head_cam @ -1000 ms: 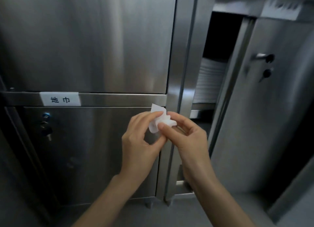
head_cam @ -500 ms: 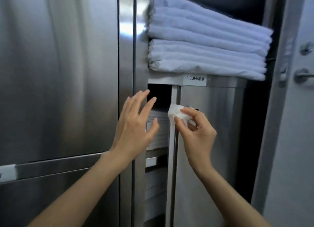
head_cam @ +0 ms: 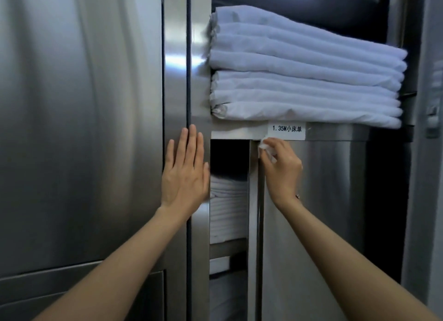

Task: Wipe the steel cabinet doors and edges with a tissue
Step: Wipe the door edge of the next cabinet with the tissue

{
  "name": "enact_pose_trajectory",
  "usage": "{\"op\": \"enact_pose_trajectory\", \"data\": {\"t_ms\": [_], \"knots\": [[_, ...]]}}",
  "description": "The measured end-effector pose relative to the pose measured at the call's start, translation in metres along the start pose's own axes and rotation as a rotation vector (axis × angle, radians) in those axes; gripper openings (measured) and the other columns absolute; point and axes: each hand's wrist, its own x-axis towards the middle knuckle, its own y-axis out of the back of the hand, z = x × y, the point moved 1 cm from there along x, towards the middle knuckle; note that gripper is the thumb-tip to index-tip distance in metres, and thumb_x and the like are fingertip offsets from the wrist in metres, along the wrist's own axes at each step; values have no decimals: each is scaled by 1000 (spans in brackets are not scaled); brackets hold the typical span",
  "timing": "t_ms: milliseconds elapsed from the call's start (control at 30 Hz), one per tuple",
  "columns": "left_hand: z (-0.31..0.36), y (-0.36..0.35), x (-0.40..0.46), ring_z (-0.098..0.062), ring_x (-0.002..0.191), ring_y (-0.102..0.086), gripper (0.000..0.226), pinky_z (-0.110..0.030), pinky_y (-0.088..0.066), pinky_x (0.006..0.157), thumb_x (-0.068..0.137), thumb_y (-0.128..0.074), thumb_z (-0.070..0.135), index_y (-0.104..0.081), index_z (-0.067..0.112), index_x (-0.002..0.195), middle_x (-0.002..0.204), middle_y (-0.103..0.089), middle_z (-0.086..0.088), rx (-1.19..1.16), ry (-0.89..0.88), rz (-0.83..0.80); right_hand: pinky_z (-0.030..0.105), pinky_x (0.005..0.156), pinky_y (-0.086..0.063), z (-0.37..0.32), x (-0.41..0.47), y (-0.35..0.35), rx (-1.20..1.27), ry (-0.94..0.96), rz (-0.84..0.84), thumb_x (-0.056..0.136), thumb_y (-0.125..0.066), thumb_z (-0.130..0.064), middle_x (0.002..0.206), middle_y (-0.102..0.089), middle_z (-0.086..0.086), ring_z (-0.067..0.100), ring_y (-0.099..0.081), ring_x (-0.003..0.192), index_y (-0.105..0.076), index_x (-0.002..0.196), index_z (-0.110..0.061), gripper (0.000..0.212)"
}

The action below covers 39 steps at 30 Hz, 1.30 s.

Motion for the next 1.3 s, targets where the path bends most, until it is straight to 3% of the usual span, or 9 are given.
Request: {"op": "enact_pose_trajectory", "data": {"t_ms": [100,200,267,400,600,833,967,1100,1300], "knots": [[2,-4,-4,-33,153,-2,64,-50,-5,123,103,-20,32,-6,-1,156,164,-4,-21,59,-8,12,12,98,-41,5,-14,-10,-1,47,46,91,-67,-7,118,-71,11,18,-65,107,-72,113,0,24],[2,-5,-3,-33,152,-3,65,-50,-6,123,102,-23,31,-8,-1,156,164,-4,-21,62,-2,24,20,97,-47,10,-48,-26,-35,104,-1,98,-56,-16,135,-62,11,17,-61,120,-65,128,-3,34],[3,-5,-4,-33,152,-3,65,-50,-6,123,102,-24,31,-9,-2,156,164,-5,-21,68,-6,29,15,109,-37,11,-82,-34,-36,87,-90,102,-46,-21,153,-43,13,20,-44,139,-46,145,0,47],[4,-5,-3,-34,152,-5,66,-50,-7,123,101,-28,30,-11,-2,156,164,-7,-21,81,-8,42,38,120,-29,9,-105,-36,-128,144,-244,104,-41,-27,163,-14,20,27,-15,152,-17,153,7,64],[4,-6,-3,-33,152,-5,65,-51,-9,123,101,-28,30,-12,-2,156,164,-8,-21,99,-9,60,41,123,-20,1,-55,-42,-328,168,-209,107,-26,-41,161,-25,17,25,-21,151,-27,153,2,63],[4,-7,-2,-34,152,-5,66,-52,-9,123,101,-27,30,-10,-1,156,164,-8,-21,119,-9,53,35,124,4,25,-67,-24,-448,285,-367,105,-23,-44,164,-17,14,22,-13,153,-21,156,-2,65],[4,-8,-4,-33,152,-7,66,-51,-8,123,100,-27,30,-13,-2,156,164,-10,-20,118,-10,64,38,125,4,19,-51,-29,-405,254,-311,106,-21,-45,163,-20,12,21,-15,152,-23,156,-3,65],[5,-6,-2,-33,152,-8,65,-50,-5,123,100,-27,30,-14,-2,156,163,-11,-21,110,-7,62,39,125,0,30,-109,-7,-448,282,-420,106,-16,-49,164,-17,13,23,-16,152,-19,156,-4,67],[4,-7,-3,-33,153,-5,66,-49,0,123,102,-25,31,-9,-1,156,164,-7,-21,145,-7,49,35,123,9,11,-31,-35,-446,216,-361,104,-21,-48,163,-19,16,27,-14,152,-18,155,-1,69]]}}
